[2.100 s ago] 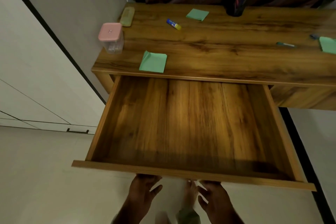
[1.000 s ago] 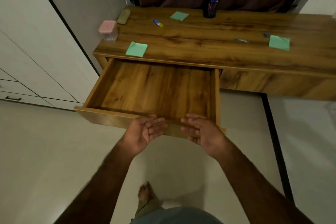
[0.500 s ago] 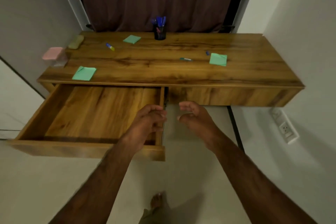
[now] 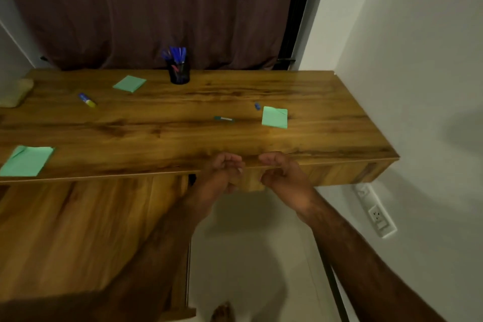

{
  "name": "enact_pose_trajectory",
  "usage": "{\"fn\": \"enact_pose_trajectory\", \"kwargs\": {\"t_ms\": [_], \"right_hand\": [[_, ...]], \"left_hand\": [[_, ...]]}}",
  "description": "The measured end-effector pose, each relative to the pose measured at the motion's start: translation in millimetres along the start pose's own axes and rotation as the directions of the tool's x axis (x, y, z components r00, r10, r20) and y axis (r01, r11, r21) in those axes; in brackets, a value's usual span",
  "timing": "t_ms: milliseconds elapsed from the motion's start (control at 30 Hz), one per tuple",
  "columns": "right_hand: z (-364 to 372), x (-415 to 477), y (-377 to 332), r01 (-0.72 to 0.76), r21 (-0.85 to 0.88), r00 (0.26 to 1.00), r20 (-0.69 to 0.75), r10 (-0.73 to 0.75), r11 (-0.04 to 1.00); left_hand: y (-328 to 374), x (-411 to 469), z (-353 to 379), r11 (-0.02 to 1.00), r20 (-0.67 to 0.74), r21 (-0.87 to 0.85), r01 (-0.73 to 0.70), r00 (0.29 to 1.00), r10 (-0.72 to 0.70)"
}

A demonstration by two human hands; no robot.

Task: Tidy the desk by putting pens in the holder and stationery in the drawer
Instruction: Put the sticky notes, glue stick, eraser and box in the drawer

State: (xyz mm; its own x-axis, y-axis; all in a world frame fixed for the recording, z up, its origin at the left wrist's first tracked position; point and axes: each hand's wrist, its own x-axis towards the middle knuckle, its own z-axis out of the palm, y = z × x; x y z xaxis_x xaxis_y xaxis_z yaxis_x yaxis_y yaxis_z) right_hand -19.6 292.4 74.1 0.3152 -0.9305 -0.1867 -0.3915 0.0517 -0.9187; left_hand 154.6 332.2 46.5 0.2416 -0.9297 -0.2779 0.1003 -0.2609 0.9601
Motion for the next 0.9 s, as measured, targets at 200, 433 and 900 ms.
{"fn": "enact_pose_trajectory", "kwargs": {"t_ms": [200,433,900], "right_hand": [[-23,65,2,-0.041,-0.009,0.999,0.010,0.041,0.999],[-52,171,28,-0.071,-0.115,0.997,0.022,0.074,0.991],[-105,353,62,0.099,-0.620,0.979,0.202,0.037,0.778]], "left_hand": [[16,64,22,0.999,0.029,0.046,0.020,0.999,-0.021],[25,147,59,0.991,0.008,0.089,0.103,0.995,-0.104],[24,296,115,0.749,-0.134,0.642,0.165,0.986,-0.103]]}}
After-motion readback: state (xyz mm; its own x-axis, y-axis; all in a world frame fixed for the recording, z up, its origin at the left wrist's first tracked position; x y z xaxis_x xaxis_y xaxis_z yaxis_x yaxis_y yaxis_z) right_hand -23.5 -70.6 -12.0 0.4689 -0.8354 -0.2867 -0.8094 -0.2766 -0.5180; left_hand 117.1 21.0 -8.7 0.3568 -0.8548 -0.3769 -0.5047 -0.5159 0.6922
